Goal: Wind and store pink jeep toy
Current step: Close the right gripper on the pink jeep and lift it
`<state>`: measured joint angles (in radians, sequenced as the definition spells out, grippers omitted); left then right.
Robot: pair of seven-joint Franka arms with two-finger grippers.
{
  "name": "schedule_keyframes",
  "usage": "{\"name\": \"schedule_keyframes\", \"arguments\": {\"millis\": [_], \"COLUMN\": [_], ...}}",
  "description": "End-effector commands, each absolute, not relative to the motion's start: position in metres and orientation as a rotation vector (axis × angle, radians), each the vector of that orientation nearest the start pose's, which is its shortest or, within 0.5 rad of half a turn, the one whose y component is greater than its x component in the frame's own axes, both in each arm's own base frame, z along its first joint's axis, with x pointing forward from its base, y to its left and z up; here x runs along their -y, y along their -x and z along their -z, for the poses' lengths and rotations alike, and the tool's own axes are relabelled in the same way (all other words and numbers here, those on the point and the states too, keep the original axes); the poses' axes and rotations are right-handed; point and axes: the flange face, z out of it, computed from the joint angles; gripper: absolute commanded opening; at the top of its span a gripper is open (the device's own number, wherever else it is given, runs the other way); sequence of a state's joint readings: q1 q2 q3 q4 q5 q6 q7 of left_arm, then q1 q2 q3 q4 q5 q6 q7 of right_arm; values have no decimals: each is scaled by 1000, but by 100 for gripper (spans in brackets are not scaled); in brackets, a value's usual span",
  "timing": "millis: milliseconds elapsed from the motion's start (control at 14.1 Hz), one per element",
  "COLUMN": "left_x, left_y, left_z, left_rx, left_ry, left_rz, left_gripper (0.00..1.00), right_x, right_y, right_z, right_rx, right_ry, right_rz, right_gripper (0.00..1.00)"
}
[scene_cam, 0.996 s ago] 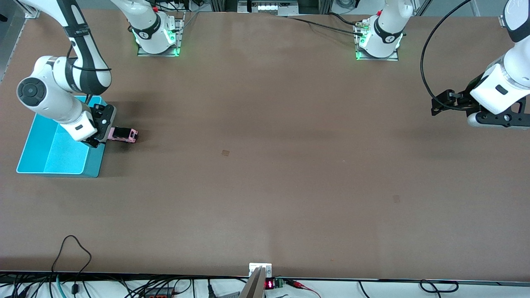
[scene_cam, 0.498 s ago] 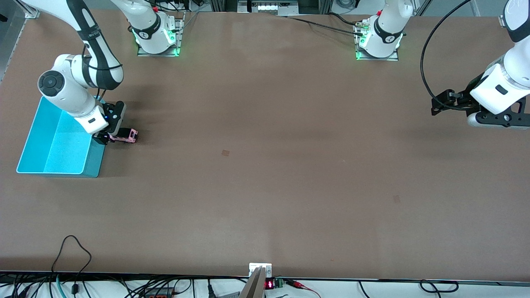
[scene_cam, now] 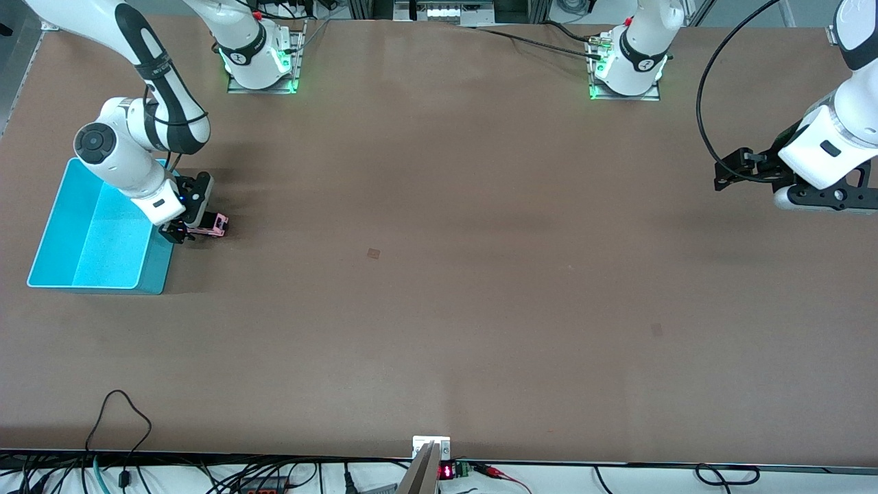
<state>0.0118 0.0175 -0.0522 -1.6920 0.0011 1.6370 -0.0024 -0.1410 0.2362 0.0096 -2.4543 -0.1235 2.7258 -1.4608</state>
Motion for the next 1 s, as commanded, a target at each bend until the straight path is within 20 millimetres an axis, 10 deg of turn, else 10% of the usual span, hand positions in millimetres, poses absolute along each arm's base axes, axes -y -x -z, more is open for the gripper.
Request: {"name": "schedule_keyframes", "arguments": {"millis": [0, 285, 569, 925], "left_x": [26, 36, 36, 33], "left_y": [-553, -552, -552, -552], "left_z": [-573, -573, -573, -573], "left_rx": [-76, -102, -102, -92], "left_ry": [3126, 3124, 3124, 3124], "left_rz": [-122, -124, -131, -134], "left_gripper": [100, 100, 100, 100], "right_x": [62, 61, 58, 39], "right_y": [-483, -482, -491, -552], "right_z": [-208, -204, -225, -291], "right_rx": [2143, 2138, 2064, 1963], "right_ry": [2390, 2384, 2443, 2469], "right_rz": [-4, -13, 17, 108], "right_gripper": [70, 0, 0, 0]}}
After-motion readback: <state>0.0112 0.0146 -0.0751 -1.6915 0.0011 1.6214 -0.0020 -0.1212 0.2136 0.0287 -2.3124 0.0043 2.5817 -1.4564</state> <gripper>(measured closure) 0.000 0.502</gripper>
